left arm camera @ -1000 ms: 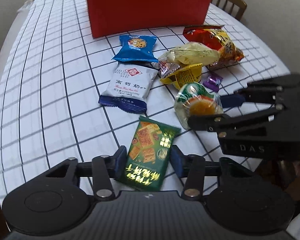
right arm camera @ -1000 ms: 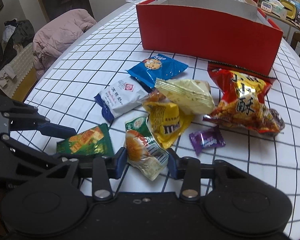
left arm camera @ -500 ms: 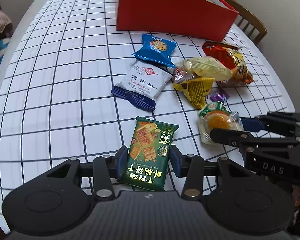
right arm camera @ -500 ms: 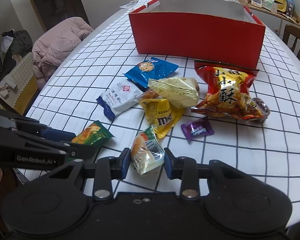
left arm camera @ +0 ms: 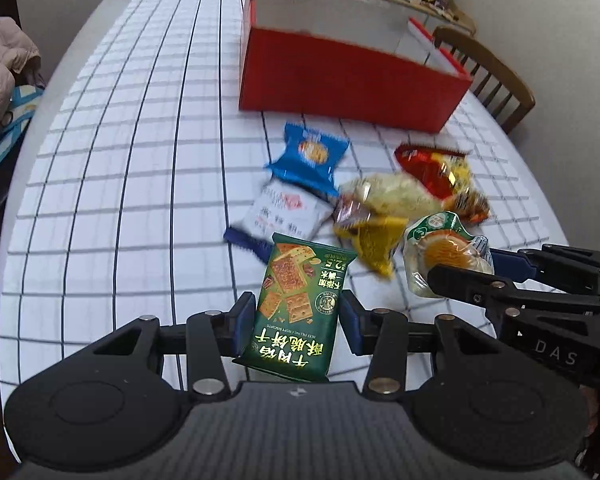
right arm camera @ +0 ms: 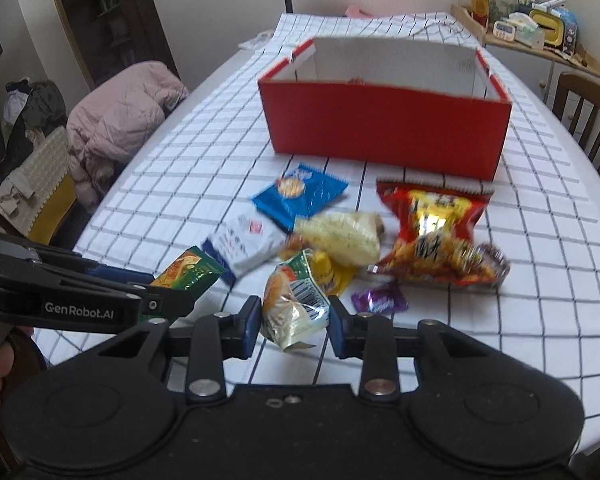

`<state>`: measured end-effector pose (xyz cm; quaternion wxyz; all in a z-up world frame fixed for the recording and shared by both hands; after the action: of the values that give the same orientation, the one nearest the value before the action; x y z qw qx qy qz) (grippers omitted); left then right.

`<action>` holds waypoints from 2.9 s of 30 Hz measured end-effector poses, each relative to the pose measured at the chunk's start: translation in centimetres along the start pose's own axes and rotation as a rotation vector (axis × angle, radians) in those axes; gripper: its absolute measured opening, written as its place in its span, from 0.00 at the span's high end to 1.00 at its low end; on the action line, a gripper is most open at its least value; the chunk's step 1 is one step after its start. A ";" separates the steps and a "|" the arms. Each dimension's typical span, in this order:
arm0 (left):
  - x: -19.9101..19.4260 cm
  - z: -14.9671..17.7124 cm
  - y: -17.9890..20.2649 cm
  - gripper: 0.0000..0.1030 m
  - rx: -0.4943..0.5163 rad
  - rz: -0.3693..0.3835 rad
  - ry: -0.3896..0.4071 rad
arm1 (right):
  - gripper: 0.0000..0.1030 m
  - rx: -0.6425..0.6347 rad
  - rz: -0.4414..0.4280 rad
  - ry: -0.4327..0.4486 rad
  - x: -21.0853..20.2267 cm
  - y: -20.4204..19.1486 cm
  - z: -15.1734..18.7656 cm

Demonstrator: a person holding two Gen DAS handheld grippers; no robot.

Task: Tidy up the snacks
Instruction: 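Carry the green packet with the left tool while the right tool carries the cake packet over the box, then open the left tool to drop the green packet while the right tool releases the cake packet into the box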

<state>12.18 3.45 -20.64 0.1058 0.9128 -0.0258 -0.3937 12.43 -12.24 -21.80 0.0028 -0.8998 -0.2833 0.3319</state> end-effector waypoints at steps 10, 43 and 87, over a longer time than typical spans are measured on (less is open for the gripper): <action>-1.3 -6.4 2.2 0.57 0.008 0.016 0.100 | 0.68 -0.003 0.031 0.100 -0.9 2.3 -6.3; 10.8 -24.0 3.2 0.57 -0.006 -0.144 0.109 | 0.68 0.000 0.096 0.108 10.3 13.9 -19.8; 19.7 -22.3 1.7 0.57 0.038 -0.211 -0.074 | 0.62 -0.067 0.078 -0.130 18.8 14.8 -15.9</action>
<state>41.89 3.07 -19.44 0.0453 0.8971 0.0593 -0.4355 41.07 -12.15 -23.48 -0.0588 -0.8862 -0.2585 0.3799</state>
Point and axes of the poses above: each gripper's, at about its wrist camera, not at the fingertips, and x roughly the way its jaws point, y to its right, z to its underside, the point moved 10 cm from there along x, roughly the way its jaws point, and after that the axes turned 13 degrees about y, right-handed, at the moved point
